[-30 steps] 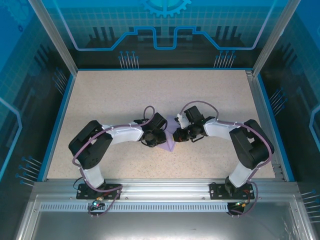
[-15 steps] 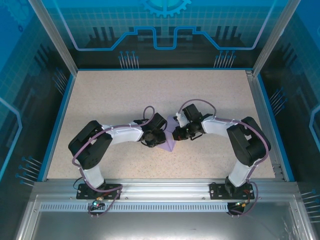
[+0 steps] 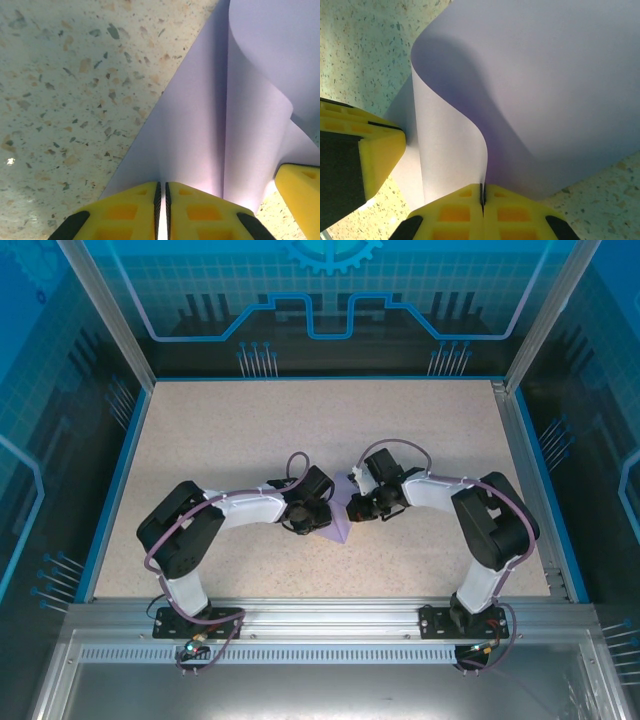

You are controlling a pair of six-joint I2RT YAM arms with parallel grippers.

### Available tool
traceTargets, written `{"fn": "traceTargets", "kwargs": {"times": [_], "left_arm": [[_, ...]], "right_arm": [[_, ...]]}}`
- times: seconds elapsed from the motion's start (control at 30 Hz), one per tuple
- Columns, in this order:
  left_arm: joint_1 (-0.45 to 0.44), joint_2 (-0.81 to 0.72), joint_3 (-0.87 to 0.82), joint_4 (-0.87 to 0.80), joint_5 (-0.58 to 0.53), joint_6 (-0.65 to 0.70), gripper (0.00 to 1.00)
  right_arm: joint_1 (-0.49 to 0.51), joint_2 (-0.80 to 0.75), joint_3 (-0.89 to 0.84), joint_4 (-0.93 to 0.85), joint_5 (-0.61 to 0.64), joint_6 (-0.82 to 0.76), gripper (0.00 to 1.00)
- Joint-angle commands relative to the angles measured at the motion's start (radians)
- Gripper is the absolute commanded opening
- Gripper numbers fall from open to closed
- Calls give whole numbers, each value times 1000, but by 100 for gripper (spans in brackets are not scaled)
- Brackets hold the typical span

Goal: Fold a paper plane with a square sheet of paper (pick it up from the middle)
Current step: Fold the triangle a second time at the center of the table.

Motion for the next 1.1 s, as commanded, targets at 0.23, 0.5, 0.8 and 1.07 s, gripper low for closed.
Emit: {"fn": "traceTargets", "kwargs": {"times": [0.23,0.5,0.8,1.07], "left_arm": [[-5,-11,-17,-27,-24,11,14],[-6,-8,-10,-37,-25,15,14],[-10,6,2,-35,-21,17,13],[-11,14,3,-32,-20,17,13]], "right_arm": [[-11,5,-1,-5,6,39,5],[-2,-27,-6,-30,54,56,5],[12,-27,-15,-6,55,61,5],[12,8,1,-6,44,56,4]]}}
